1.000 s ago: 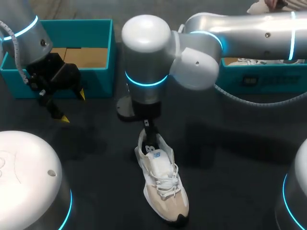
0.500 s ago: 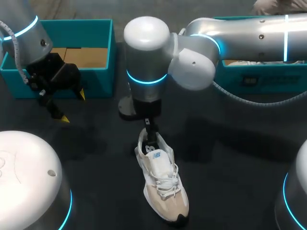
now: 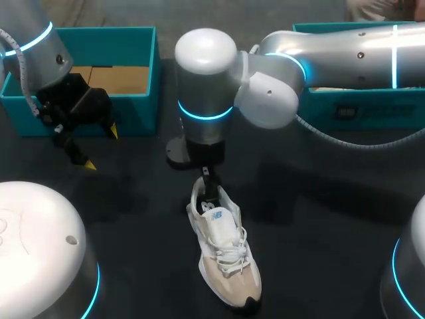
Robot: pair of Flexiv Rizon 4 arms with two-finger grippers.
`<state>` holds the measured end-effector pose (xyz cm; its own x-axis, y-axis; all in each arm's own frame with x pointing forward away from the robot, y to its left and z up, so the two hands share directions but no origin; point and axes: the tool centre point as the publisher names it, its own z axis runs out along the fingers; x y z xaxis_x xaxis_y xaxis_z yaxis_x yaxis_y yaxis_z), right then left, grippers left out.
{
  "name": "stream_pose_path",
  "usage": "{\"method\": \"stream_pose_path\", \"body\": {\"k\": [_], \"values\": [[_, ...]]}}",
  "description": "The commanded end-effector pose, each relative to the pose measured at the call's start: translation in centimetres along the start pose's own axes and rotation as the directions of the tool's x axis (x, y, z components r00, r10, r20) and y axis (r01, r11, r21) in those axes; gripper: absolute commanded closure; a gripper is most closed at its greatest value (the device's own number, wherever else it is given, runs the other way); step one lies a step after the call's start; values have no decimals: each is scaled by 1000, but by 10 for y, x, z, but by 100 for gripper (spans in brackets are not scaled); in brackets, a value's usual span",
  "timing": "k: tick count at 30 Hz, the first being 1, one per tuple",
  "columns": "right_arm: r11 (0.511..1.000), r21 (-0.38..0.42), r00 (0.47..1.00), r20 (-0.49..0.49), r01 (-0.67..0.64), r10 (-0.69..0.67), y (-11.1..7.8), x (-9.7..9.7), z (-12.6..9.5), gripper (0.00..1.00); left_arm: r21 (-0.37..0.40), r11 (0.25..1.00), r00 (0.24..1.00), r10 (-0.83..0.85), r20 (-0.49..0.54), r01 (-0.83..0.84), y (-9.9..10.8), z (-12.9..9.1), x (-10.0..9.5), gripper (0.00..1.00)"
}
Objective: Take the shoe out of the shoebox, open the shoe tongue, remove and reinsert the insole, then place the shoe into the shoebox
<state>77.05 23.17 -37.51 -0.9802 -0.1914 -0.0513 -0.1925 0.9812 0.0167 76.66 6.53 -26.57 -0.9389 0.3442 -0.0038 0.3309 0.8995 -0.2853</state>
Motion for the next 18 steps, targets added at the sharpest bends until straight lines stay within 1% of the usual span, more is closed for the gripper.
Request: {"method": "stream_pose_path", "body": {"k": [1,10,16,17,18], "values": [[1000,3,1000,-15,-10,10,0,-4,4,0,-4,1000,1000,0,0,0,0,0,1,0],[1000,-4,1000,-23,-19,19,-1,-8,10,0,-4,1000,1000,0,0,0,0,0,1,0],[1000,4,999,-30,-27,28,0,-7,12,0,-4,1000,1000,0,0,0,0,0,1,0],[999,7,999,-33,-32,32,0,-7,12,9,-4,1000,1000,0,0,0,0,0,1,0],[999,8,999,-34,-34,34,0,-6,13,27,-4,1000,1000,0,0,0,0,0,1,0]]}}
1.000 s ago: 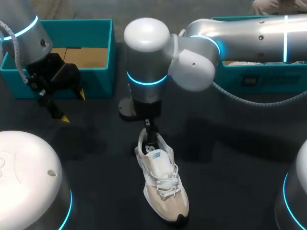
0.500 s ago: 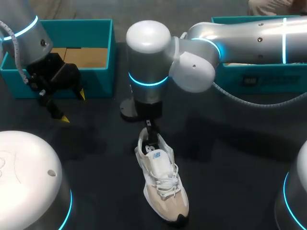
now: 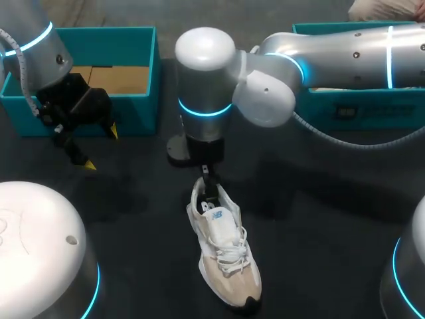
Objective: Take the shoe out of the shoebox, open the shoe tongue, remove and reinsert the insole, then place the shoe into the shoebox
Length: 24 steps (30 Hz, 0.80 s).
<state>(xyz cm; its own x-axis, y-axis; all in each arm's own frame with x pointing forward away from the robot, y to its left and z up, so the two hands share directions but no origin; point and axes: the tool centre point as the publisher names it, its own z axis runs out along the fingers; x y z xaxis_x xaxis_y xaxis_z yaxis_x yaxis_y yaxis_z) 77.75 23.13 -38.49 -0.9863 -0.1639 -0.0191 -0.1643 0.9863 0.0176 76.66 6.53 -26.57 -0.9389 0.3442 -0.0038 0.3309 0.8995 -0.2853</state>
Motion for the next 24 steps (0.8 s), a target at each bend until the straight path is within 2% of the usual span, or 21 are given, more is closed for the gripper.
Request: {"method": "stream_pose_path", "body": {"k": [1,2,3,4,13,24], "values": [[1000,5,1000,-3,-9,9,2,2,4,51,-4,1000,1000,0,0,0,0,0,1,0],[1000,5,1000,-6,-13,13,2,3,5,60,-4,1000,1000,0,0,0,0,0,1,0],[1000,5,1000,-8,-13,13,3,4,7,75,-4,1000,1000,0,0,0,0,0,1,0],[1000,2,1000,-11,-13,13,3,5,8,100,-4,1000,1000,0,0,0,0,0,1,0],[999,-3,999,-17,-43,43,1,22,11,100,-4,1000,1000,0,0,0,0,0,1,0],[998,19,998,34,-61,60,0,24,-13,100,-4,1000,1000,0,0,0,0,0,1,0]]}}
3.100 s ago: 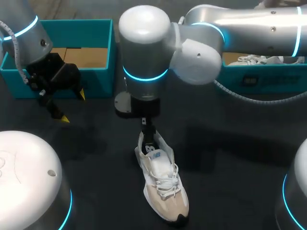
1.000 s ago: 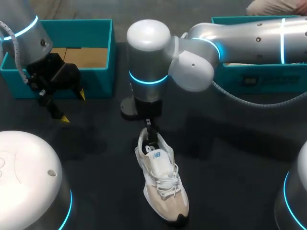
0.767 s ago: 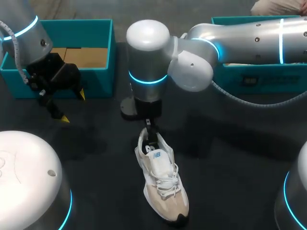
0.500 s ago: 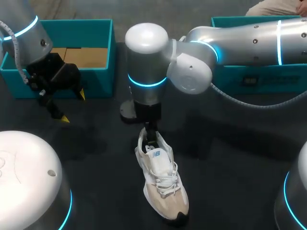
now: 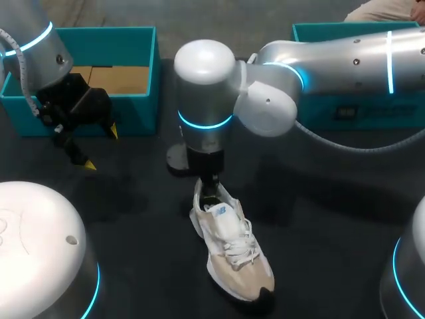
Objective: Take the shoe out of the shoebox, open the shoe tongue, remove and reinsert the insole, then place the shoe into the shoebox
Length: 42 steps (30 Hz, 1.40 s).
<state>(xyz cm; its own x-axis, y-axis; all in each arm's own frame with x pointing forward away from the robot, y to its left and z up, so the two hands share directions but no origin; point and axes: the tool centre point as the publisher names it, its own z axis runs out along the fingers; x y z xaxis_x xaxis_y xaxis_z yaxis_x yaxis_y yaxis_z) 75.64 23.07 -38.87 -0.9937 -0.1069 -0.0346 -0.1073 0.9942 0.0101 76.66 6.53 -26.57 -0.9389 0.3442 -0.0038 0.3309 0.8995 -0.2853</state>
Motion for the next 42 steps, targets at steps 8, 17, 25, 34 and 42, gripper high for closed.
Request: {"method": "stream_pose_path", "body": {"k": [8,17,25,34,42], "values": [[998,62,1000,22,-11,10,-12,-17,-46,100,-4,1000,1000,0,0,0,0,0,1,0],[996,92,997,71,-6,-1,-28,-48,-85,100,-4,1000,1000,0,0,0,0,0,1,0],[997,81,994,112,-7,-2,-34,-57,-107,100,-4,1000,1000,0,0,0,0,0,1,0],[997,81,994,112,-7,-2,-34,-57,-107,100,-4,1000,1000,0,0,0,0,0,1,0],[995,94,993,117,-20,9,-38,-58,-110,100,-12,1000,1000,-18,-8,18,0,-2,-1,0]]}}
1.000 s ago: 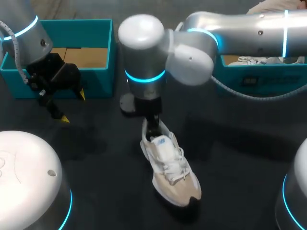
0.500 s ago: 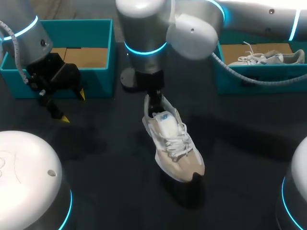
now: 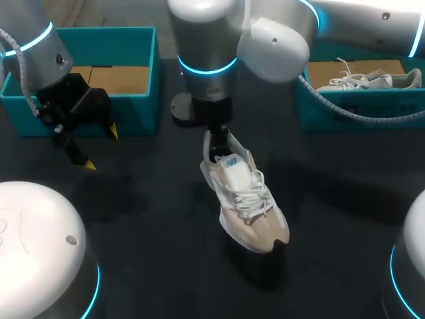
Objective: Take the shoe out of the shoebox, open the shoe tongue, remove and reinsert the insole, then place the shoe into the shoebox
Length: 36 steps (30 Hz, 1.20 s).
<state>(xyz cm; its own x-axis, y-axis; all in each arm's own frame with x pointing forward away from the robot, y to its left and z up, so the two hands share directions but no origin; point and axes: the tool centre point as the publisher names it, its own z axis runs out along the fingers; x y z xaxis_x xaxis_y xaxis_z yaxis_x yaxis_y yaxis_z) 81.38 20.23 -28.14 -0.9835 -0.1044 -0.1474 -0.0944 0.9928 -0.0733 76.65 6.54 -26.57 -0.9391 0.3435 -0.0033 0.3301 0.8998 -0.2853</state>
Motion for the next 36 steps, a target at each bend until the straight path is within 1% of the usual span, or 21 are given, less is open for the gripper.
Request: {"method": "stream_pose_path", "body": {"k": [1,3,5,7,10,13,15,16,18,19,21,22,25,27,29,30,33,35,36], "values": [[1000,17,1000,8,-13,13,-9,-2,-6,100,-29,999,999,-38,-14,38,1,-3,-3,0],[999,40,1000,23,-18,17,-15,-6,-10,100,-35,997,997,-75,-20,74,3,-6,-6,0],[999,45,999,41,-15,13,-22,-12,-15,100,-40,993,994,-109,-24,108,7,-12,-8,0],[998,64,999,53,-16,13,-30,-20,-18,100,-31,990,990,-138,-32,137,12,-16,-10,0],[998,68,998,61,-10,6,-43,-32,-21,100,-36,985,985,-168,-22,168,19,-21,-11,0],[998,57,998,65,4,-8,-52,-42,-25,100,-43,985,986,-167,-9,167,26,-26,-11,0],[999,54,998,64,9,-12,-60,-51,-26,100,-69,977,979,-202,-2,201,32,-29,-16,0],[999,51,998,62,10,-13,-65,-55,-26,100,-72,973,975,-221,-3,221,35,-31,-18,0],[1000,18,998,56,3,-4,-77,-64,-27,100,-97,950,954,-300,-13,297,39,-34,-22,0],[1000,19,999,50,-2,1,-82,-68,-27,100,-101,936,940,-341,-17,337,41,-37,-24,0],[1000,21,999,40,-21,20,-93,-76,-28,100,-125,887,892,-451,-27,445,49,-41,-31,0],[999,39,999,35,-25,24,-96,-80,-30,100,-133,859,866,-500,-18,494,53,-43,-33,0],[998,60,999,34,-33,31,-107,-89,-35,100,-135,787,794,-607,3,602,66,-50,-34,0],[997,74,999,36,-38,36,-115,-96,-39,100,-140,723,732,-681,25,677,76,-54,-35,0],[996,75,999,34,-38,36,-122,-102,-41,100,-119,676,683,-730,21,727,87,-59,-36,0],[995,91,999,30,-45,42,-127,-106,-42,100,-119,645,652,-758,32,755,93,-62,-36,0],[993,98,998,23,-61,59,-141,-117,-46,100,-102,556,561,-827,38,825,112,-71,-37,0],[994,90,997,27,-69,67,-151,-124,-49,100,-98,498,505,-861,58,861,122,-76,-36,0],[992,99,996,23,-83,81,-156,-128,-50,100,-97,470,476,-877,56,877,125,-79,-35,0]]}}
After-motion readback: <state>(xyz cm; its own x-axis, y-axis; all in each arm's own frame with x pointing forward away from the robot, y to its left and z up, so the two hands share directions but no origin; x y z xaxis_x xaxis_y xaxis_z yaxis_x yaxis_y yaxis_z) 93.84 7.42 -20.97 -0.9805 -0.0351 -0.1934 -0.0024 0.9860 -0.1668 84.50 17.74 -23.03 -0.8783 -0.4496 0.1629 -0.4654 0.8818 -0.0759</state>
